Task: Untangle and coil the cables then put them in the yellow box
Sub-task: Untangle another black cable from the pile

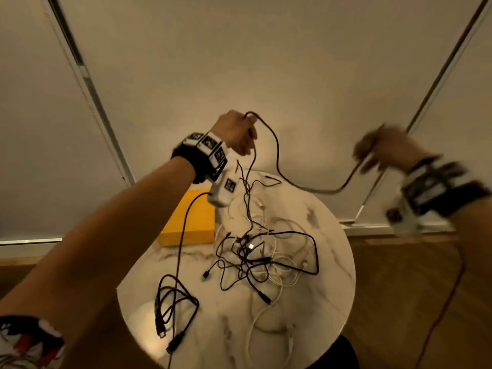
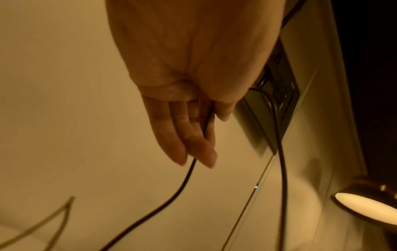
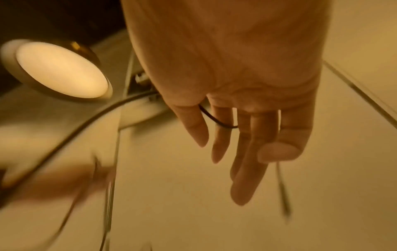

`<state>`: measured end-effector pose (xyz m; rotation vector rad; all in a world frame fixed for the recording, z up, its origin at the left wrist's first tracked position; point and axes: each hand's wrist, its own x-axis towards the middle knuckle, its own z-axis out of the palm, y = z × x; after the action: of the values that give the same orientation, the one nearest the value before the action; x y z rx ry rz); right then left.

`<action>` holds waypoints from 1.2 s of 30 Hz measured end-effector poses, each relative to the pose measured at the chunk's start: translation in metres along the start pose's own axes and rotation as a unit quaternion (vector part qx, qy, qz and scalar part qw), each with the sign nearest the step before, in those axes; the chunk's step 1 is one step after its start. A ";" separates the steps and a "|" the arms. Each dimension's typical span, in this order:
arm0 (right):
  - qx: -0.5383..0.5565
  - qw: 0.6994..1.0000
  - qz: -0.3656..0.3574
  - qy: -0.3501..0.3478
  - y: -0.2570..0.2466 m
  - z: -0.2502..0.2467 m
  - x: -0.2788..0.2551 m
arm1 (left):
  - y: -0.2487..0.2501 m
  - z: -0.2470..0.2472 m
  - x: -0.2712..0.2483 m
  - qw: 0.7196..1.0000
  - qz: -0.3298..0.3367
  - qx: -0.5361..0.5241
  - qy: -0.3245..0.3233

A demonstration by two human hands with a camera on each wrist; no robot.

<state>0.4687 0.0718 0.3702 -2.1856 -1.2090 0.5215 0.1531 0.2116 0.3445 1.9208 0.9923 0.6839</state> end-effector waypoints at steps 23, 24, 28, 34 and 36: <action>-0.068 0.985 -0.111 -0.114 -0.011 0.117 -0.048 | -0.002 0.007 -0.008 0.999 0.018 -0.043 -0.018; -0.122 0.978 -0.128 -0.115 -0.011 0.118 -0.049 | -0.002 0.007 -0.011 0.999 0.022 -0.028 -0.013; -0.005 0.956 -0.228 -0.186 -0.025 0.142 -0.068 | -0.006 0.023 -0.025 0.995 0.011 -0.023 -0.101; 0.168 0.933 -0.270 -0.166 -0.031 0.177 -0.084 | -0.045 0.061 -0.064 0.986 0.029 -0.138 -0.087; 0.187 0.931 -0.254 -0.183 -0.026 0.180 -0.087 | -0.069 0.066 -0.077 0.981 0.028 -0.185 -0.046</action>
<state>0.3025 0.0624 0.2565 -1.4168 -1.6439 0.8719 0.1353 0.1410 0.2457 1.6403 0.7002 0.7473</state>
